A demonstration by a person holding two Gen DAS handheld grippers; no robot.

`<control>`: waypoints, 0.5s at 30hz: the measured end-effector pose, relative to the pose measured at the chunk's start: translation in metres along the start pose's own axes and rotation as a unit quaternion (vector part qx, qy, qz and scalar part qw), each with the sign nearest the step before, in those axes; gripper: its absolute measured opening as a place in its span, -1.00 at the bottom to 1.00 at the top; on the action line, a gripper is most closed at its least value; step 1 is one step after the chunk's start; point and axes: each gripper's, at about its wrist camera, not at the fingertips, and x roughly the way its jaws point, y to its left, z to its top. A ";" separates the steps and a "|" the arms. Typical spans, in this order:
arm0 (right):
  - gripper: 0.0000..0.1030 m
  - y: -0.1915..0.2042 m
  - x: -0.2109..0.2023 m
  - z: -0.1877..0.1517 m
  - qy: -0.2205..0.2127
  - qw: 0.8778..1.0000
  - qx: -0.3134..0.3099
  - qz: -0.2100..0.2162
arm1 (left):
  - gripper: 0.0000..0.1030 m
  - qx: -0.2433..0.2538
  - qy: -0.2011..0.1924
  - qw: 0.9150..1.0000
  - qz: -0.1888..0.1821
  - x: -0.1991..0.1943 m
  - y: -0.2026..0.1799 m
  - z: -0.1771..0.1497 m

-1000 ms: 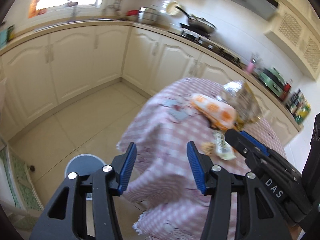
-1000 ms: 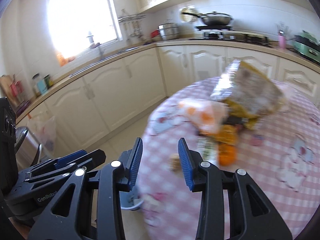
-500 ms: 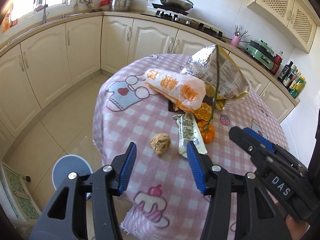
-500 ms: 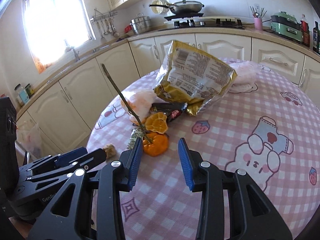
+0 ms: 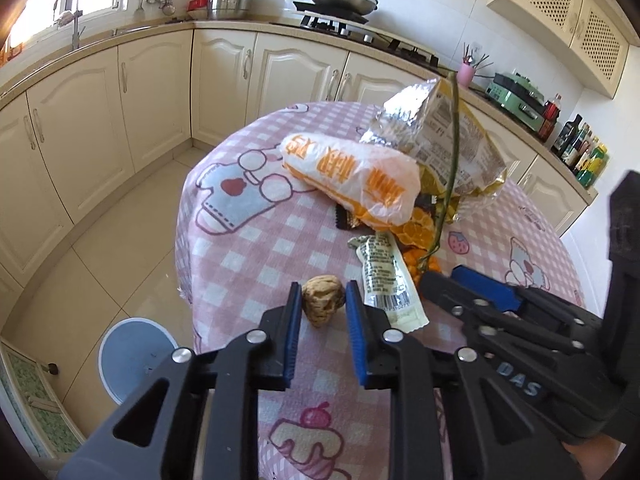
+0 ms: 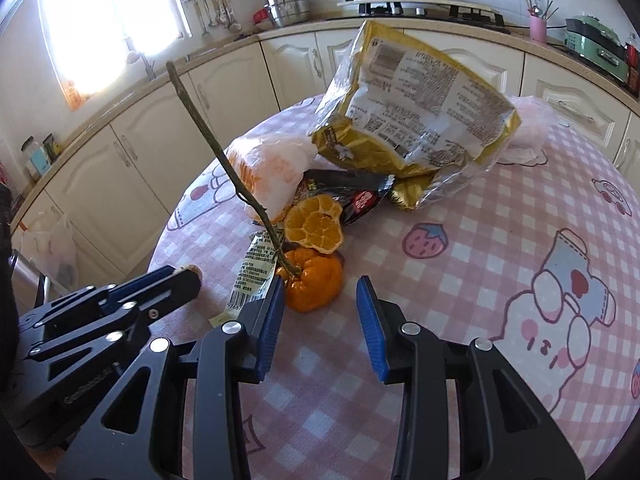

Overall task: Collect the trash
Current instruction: 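Grasp the walnut with the left tool while the right tool grasps the orange fruit on its twig, then carry both items over the blue bin and open the left tool to drop the walnut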

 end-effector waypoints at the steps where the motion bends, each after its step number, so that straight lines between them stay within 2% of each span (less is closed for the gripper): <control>1: -0.27 0.000 0.002 0.002 0.004 1.000 -0.001 0.002 | -0.59 -0.001 -0.002 1.000 -0.002 -0.002 0.001 0.000; 5: -0.23 0.003 0.009 0.010 0.012 1.000 -0.009 0.001 | -0.59 -0.001 -0.009 1.000 -0.006 -0.008 0.003 0.002; 9: -0.37 0.003 0.010 0.012 0.010 1.000 -0.011 0.003 | -0.59 -0.005 -0.012 1.000 -0.007 -0.011 0.007 0.002; 15: -0.40 -0.003 -0.008 0.006 -0.013 1.000 -0.002 -0.013 | -0.59 -0.010 -0.022 1.000 -0.013 -0.022 0.008 0.001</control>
